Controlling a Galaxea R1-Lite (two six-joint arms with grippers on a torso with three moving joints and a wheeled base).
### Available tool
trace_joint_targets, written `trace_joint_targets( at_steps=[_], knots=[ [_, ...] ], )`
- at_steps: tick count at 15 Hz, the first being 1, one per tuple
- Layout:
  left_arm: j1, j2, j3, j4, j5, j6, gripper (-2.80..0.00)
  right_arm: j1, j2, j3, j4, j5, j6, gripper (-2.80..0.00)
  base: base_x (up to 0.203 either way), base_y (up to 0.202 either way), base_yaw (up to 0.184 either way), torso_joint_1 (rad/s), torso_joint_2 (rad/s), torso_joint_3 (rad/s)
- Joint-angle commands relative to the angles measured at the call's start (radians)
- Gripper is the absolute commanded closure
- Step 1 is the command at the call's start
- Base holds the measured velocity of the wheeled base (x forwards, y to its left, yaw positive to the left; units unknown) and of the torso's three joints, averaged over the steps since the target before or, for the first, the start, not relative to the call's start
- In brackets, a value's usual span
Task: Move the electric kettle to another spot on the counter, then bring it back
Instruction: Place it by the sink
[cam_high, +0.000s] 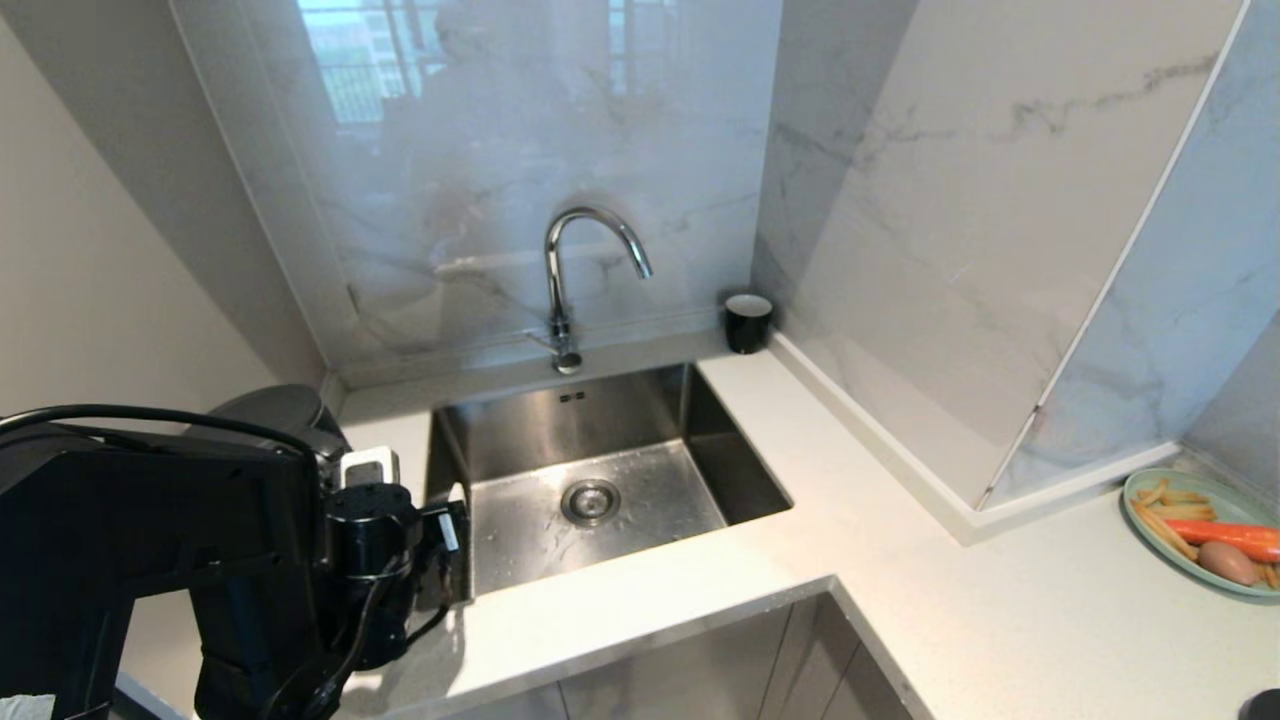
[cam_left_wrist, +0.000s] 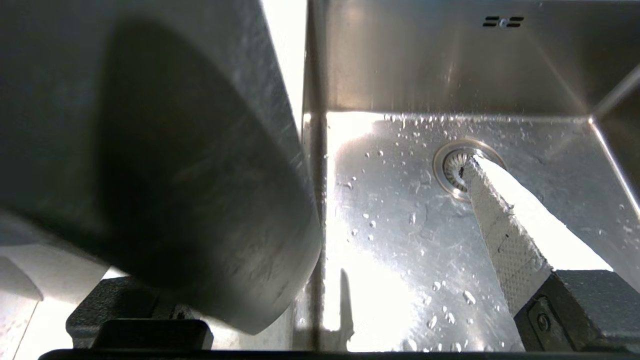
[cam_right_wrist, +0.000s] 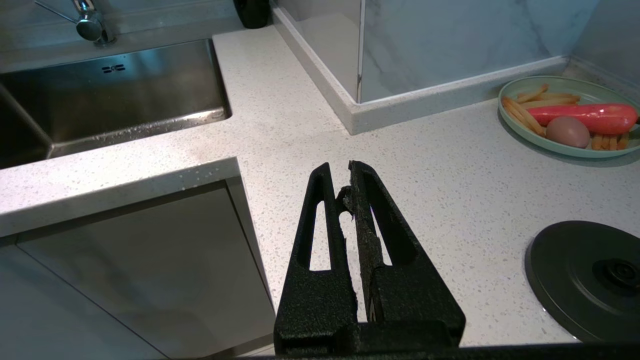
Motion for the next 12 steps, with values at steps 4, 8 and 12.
trace_joint_targets(
  at_steps=[4,8,12],
  knots=[
    [-0.024,-0.008,-0.015,-0.01,0.004,-0.01,-2.8,0.001,0.0,0.0,0.0,0.0,0.0,0.0,0.0,0.0,0.0,0.0,0.0,0.0],
    [-0.029,0.02,0.003,-0.01,0.001,-0.077,-2.8,0.001,0.0,0.0,0.0,0.0,0.0,0.0,0.0,0.0,0.0,0.0,0.0,0.0],
    [-0.023,0.005,-0.013,-0.01,-0.009,-0.083,-2.8,0.0,0.001,0.0,0.0,0.0,0.0,0.0,0.0,0.0,0.0,0.0,0.0,0.0]
  ],
)
